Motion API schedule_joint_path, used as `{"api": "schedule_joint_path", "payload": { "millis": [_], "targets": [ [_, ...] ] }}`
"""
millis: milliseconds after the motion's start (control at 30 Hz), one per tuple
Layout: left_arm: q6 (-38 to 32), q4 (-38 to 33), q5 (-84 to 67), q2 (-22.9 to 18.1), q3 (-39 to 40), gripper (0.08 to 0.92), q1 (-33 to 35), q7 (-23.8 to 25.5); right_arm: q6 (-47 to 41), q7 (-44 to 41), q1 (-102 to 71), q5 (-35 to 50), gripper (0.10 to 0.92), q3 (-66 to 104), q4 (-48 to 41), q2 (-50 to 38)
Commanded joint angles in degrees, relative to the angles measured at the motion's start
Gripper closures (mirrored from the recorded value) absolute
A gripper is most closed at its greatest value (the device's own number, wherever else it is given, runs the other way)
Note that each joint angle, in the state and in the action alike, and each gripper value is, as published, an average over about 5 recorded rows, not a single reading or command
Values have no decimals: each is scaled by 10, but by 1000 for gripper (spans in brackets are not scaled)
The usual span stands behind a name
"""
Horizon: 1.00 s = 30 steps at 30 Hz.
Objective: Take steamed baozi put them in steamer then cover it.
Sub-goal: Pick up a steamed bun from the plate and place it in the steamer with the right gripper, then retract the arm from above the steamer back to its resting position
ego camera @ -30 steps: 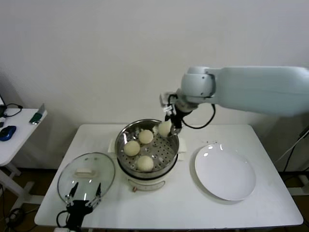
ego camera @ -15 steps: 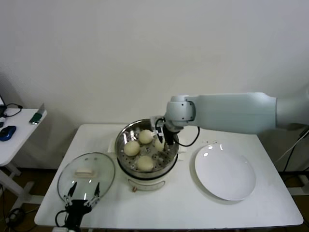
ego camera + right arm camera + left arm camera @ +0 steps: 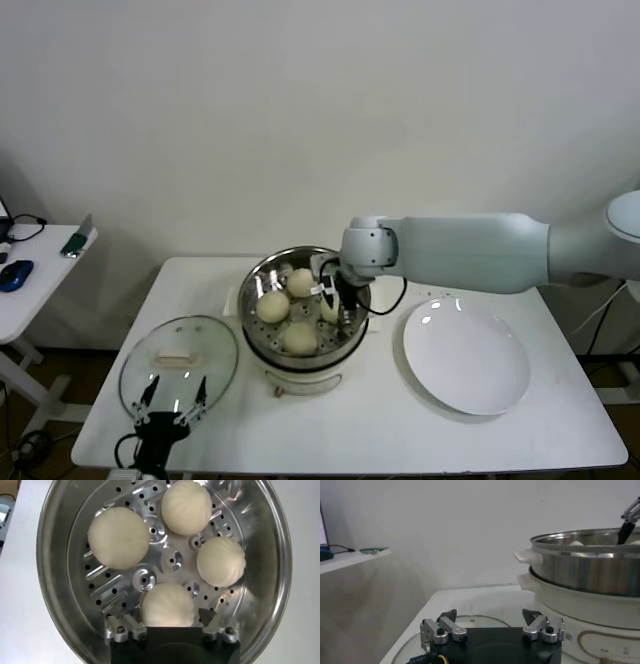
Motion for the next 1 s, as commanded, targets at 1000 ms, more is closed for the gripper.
{"api": "schedule_joint_path", "payload": {
  "millis": [1000],
  "targets": [
    [-8, 11, 8, 27, 14, 177, -33, 5, 247, 364, -792, 76, 203, 969, 138, -394]
  ]
}}
